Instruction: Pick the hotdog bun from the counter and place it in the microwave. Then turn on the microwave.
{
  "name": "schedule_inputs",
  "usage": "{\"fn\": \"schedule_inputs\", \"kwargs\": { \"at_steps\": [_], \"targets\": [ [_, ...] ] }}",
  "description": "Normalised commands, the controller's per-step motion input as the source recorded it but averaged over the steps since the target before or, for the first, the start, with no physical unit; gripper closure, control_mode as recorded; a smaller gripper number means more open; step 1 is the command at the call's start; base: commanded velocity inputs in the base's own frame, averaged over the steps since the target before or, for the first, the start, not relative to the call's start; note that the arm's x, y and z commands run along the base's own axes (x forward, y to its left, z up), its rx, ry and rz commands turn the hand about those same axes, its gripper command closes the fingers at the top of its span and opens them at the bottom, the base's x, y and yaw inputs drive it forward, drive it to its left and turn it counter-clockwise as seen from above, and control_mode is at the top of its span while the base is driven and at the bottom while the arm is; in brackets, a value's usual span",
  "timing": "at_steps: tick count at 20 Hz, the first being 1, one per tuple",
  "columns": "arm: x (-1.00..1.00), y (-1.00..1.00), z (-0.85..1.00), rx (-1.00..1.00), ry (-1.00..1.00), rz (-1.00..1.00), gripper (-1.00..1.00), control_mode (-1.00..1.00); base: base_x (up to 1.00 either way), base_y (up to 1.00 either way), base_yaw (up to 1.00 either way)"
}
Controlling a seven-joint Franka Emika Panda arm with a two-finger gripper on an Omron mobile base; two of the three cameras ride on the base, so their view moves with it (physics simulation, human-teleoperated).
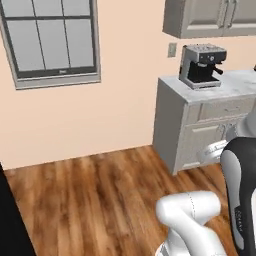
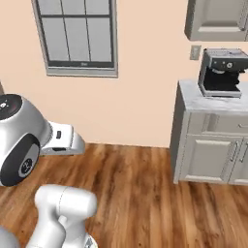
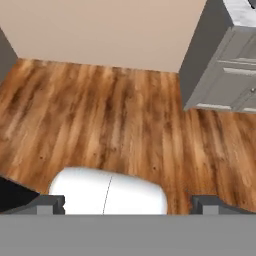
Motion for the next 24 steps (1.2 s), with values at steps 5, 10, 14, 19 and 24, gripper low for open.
{"fn": "schedule_inputs", "kwargs": {
  "at_steps": [5, 10, 14, 19, 24],
  "targets": [
    [0.00, 0.00, 0.00, 0.00, 0.00, 0.00, -1.00, 1.00, 0.02, 0.06, -0.97],
    [0.00, 0.00, 0.00, 0.00, 0.00, 0.00, -1.00, 1.00, 0.07, 0.06, -0.92],
    [0.00, 0.00, 0.00, 0.00, 0.00, 0.00, -1.00, 1.00, 0.10, 0.07, -0.72],
    [0.00, 0.00, 0.00, 0.00, 0.00, 0.00, -1.00, 1.00, 0.15, 0.06, -0.55],
    [0.00, 0.00, 0.00, 0.00, 0.00, 0.00, -1.00, 1.00, 0.21, 0.09, -0.64]
  ]
}}
